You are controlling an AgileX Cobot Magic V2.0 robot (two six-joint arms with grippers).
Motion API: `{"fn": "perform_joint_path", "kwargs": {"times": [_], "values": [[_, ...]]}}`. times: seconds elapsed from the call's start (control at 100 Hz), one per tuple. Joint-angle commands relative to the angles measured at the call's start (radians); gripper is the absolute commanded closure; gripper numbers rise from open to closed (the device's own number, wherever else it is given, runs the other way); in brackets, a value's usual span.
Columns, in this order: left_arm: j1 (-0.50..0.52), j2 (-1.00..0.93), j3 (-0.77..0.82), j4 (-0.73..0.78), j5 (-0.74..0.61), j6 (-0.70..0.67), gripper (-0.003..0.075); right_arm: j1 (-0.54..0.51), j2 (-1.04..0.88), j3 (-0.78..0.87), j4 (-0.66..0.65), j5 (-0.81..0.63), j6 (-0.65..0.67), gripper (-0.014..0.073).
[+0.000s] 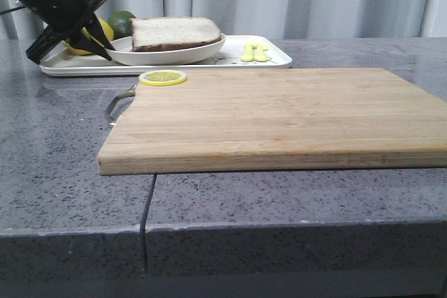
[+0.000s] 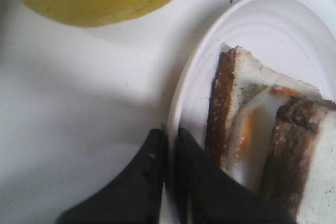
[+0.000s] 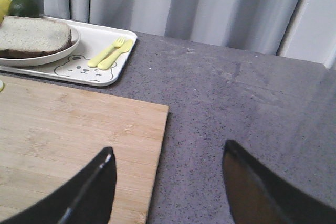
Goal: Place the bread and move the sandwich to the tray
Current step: 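Lower the plate onto the white tray and open the left gripper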
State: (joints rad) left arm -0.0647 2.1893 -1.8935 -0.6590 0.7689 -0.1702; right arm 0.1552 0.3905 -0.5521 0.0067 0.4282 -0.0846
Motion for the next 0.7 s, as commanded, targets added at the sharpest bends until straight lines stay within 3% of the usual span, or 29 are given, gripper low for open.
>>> {"fn": "perform_joint_path", "kwargs": {"times": [0.0, 0.26, 0.4, 0.47, 0.69], "values": [[-0.008, -0.058, -0.039, -0.044, -0.043, -0.012, 0.0739, -0.006, 0.002, -0.026, -0.013, -0.074, 0.003, 0.0146], [-0.006, -0.058, -0.039, -0.044, -0.039, 0.0, 0.072, -0.006, 0.002, -0.026, -0.013, -0.074, 0.003, 0.0146], [-0.001, -0.058, -0.039, -0.044, -0.035, 0.0, 0.0608, -0.006, 0.002, -0.026, -0.013, -0.074, 0.003, 0.0146], [0.006, -0.058, -0.039, -0.041, -0.023, 0.0, 0.051, -0.006, 0.002, -0.026, -0.013, -0.074, 0.003, 0.0146], [0.019, -0.064, -0.039, -0.041, -0.002, 0.0, 0.0375, -0.006, 0.002, -0.026, -0.013, -0.074, 0.003, 0.0146]]}}
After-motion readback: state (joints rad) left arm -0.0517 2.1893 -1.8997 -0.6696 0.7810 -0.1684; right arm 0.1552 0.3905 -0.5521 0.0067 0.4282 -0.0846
